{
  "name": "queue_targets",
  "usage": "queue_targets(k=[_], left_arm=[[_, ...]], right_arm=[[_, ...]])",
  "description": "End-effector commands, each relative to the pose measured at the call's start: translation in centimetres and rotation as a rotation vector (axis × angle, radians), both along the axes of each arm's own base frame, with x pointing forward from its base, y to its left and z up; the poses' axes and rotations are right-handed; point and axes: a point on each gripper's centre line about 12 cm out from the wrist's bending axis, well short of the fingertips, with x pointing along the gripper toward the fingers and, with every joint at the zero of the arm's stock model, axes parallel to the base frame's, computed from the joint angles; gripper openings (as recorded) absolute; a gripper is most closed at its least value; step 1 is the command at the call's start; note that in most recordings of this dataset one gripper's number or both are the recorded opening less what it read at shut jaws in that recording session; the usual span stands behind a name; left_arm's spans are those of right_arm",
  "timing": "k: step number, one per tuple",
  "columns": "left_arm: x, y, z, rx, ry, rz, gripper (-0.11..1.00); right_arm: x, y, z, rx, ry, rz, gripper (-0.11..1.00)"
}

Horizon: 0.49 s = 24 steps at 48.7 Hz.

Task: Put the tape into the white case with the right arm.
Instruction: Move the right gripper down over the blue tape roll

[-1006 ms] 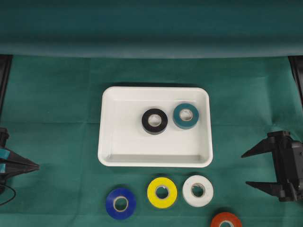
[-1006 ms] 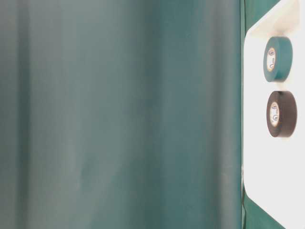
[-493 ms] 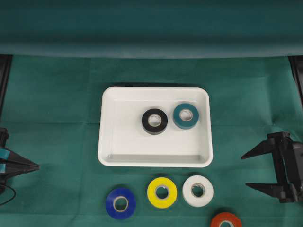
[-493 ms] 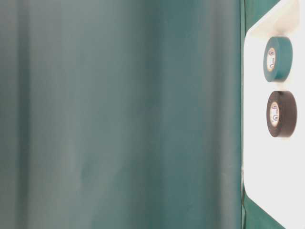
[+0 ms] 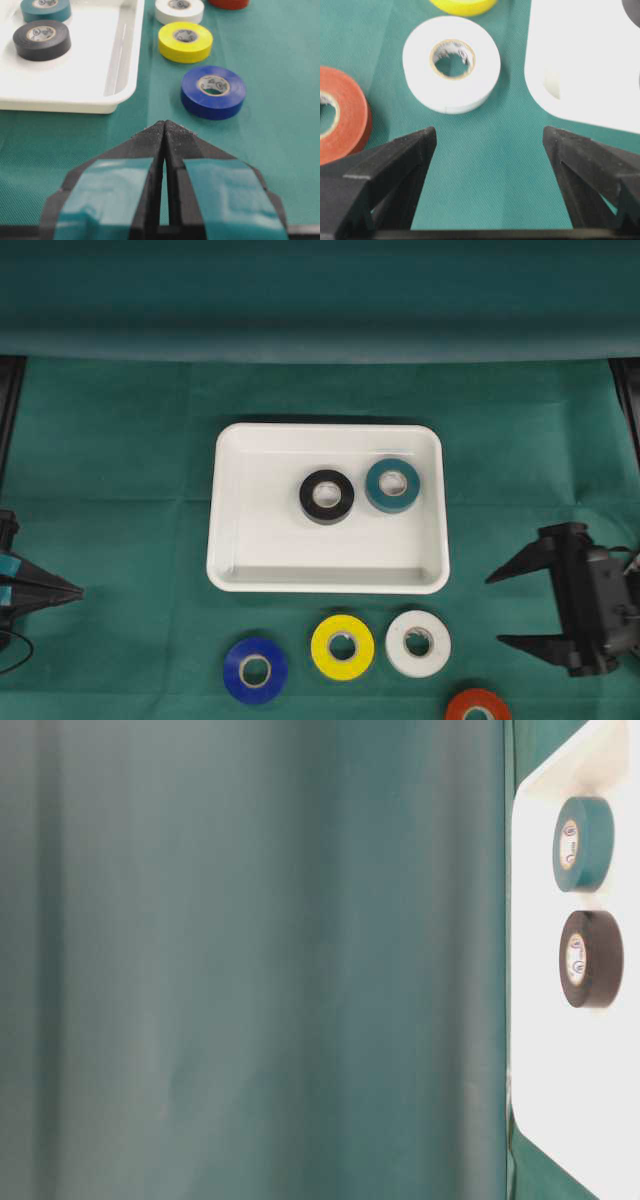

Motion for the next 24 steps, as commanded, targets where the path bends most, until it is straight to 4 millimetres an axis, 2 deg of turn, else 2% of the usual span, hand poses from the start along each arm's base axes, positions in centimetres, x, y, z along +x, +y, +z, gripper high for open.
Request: queue_targets(k=[1, 10, 24], left_arm=[[0.1, 0.0, 0.5, 0.001, -0.005, -0.002, 0.0], [0.2, 0.0, 0.5, 0.001, -0.006, -0.002, 0.0], [0.2, 0.0, 0.5, 0.0, -0.003, 0.0, 0.0]], right_arm=[[2.1, 0.3, 0.9, 0.001, -0.011, 0.013, 0.74], [6.0, 0.8, 0.9, 0.0, 0.025, 0.024, 0.74], [13.4, 3.1, 0.4, 0.0, 0.044, 0.083, 0.75]])
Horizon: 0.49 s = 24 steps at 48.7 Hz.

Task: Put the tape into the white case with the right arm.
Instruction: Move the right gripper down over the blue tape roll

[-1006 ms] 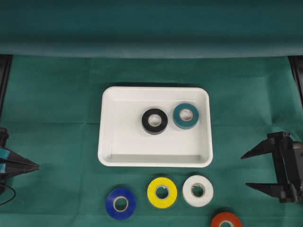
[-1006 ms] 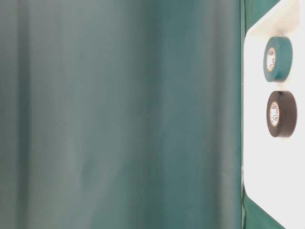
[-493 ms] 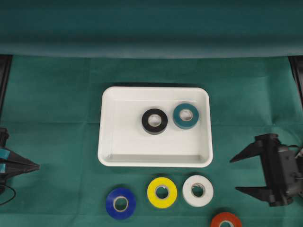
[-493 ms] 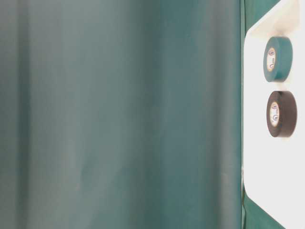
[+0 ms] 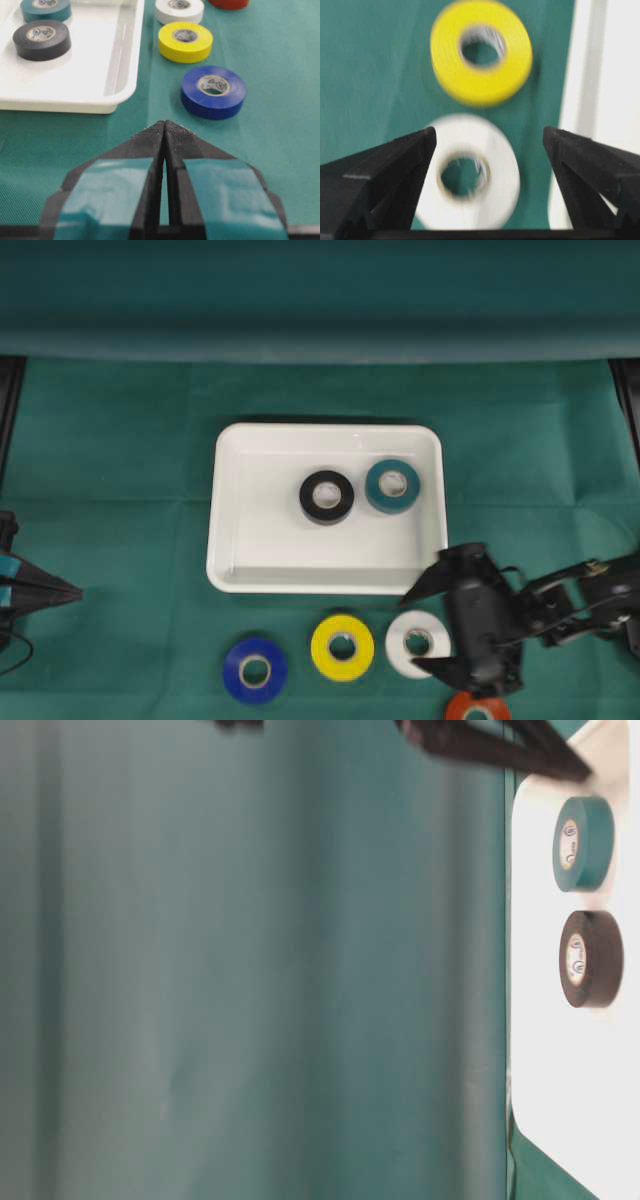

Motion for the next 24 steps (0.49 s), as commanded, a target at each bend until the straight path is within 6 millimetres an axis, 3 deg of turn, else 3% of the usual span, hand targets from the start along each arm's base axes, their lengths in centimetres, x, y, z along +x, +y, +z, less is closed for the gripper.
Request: queue_targets(k=[1, 10, 24], left_arm=[[0.1, 0.0, 0.4, 0.002, -0.002, 0.0, 0.0], [0.1, 0.0, 0.4, 0.003, -0.003, 0.0, 0.0], [0.1, 0.0, 0.4, 0.003, 0.0, 0.0, 0.0]], right_arm=[[2.5, 1.0, 0.8, 0.004, -0.036, 0.024, 0.75], [6.3, 2.0, 0.8, 0.006, -0.053, 0.038, 0.75], [10.6, 3.4, 0.7, 0.007, -0.077, 0.053, 0.75]])
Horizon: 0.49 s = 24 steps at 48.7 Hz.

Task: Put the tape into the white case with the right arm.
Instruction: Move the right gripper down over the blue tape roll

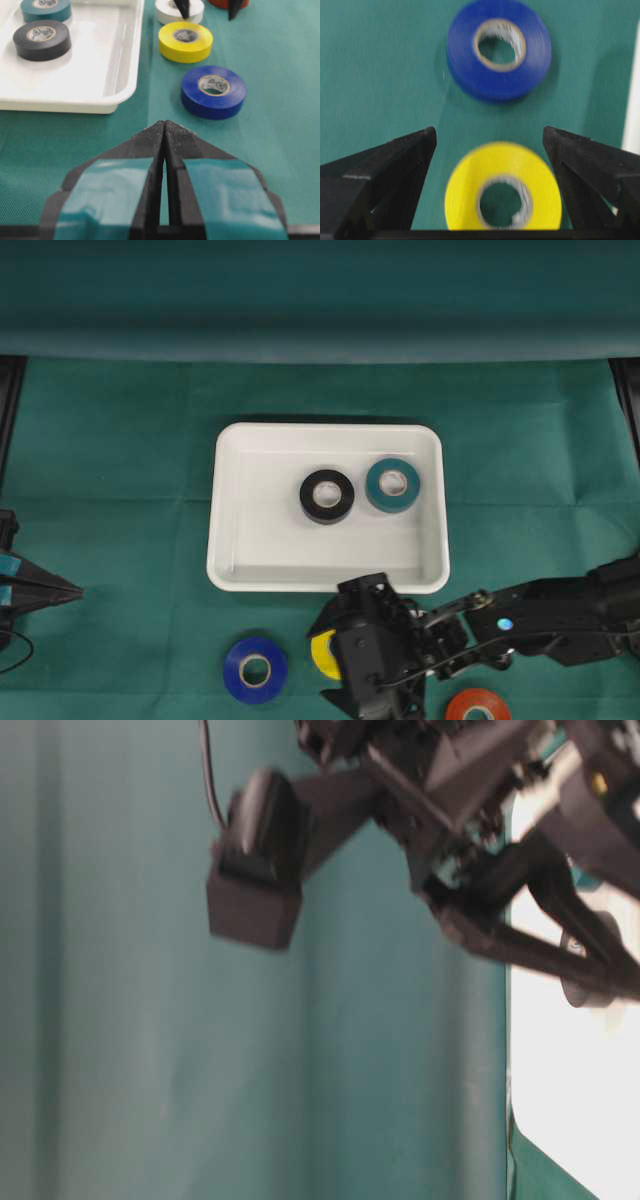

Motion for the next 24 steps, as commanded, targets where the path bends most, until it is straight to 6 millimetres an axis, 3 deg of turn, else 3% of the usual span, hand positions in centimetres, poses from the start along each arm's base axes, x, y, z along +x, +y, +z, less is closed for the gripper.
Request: queue_targets(k=[1, 24], left_arm=[[0.1, 0.0, 0.4, 0.0, -0.003, 0.002, 0.0], [0.1, 0.0, 0.4, -0.002, -0.002, 0.0, 0.0]], right_arm=[[1.6, 0.8, 1.6, 0.005, -0.051, 0.012, 0.75], [5.0, 2.8, 0.7, -0.003, -0.05, 0.034, 0.75]])
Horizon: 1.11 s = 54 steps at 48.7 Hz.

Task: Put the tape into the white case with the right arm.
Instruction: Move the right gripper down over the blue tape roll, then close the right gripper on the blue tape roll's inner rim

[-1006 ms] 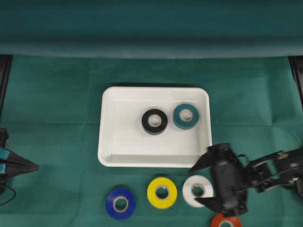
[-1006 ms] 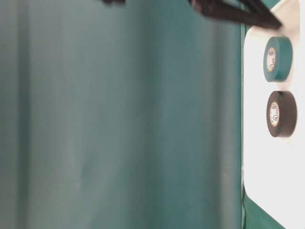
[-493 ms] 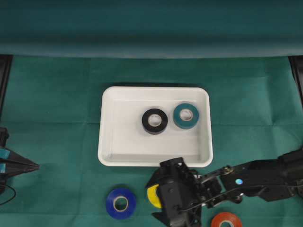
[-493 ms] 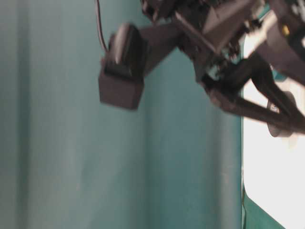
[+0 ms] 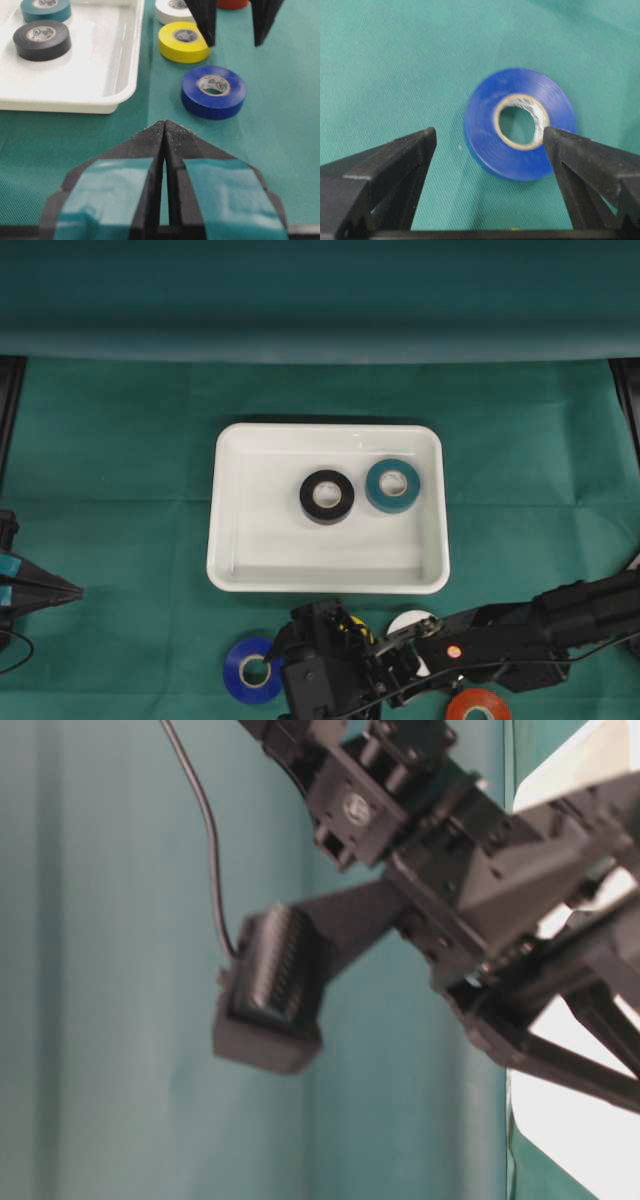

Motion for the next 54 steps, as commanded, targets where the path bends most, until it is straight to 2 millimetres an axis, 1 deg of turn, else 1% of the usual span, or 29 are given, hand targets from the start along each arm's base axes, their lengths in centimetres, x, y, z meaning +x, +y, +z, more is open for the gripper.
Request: queue_targets(k=[1, 8, 21, 36, 48, 54], left_arm=[[0.1, 0.0, 0.4, 0.0, -0.003, 0.002, 0.0], [0.1, 0.0, 0.4, 0.0, -0.003, 0.0, 0.0], [0.1, 0.0, 0.4, 0.0, -0.002, 0.002, 0.0], [0.1, 0.0, 0.4, -0.002, -0.002, 0.0, 0.0], [0.1, 0.0, 0.4, 0.0, -0.003, 0.002, 0.0], [0.1, 0.0, 0.4, -0.002, -0.003, 0.0, 0.0]], right_arm=[[0.9, 0.6, 1.4, 0.004, -0.036, 0.006, 0.75], [1.5, 0.6, 1.1, -0.004, -0.027, 0.0, 0.75], [1.9, 0.7, 0.7, -0.013, -0.011, -0.007, 0.75], [2.4, 0.7, -1.3, -0.018, 0.024, -0.009, 0.75], [2.7, 0.8, -2.0, -0.019, 0.035, -0.01, 0.74], [2.7, 0.8, -2.0, -0.019, 0.035, -0.01, 0.74]])
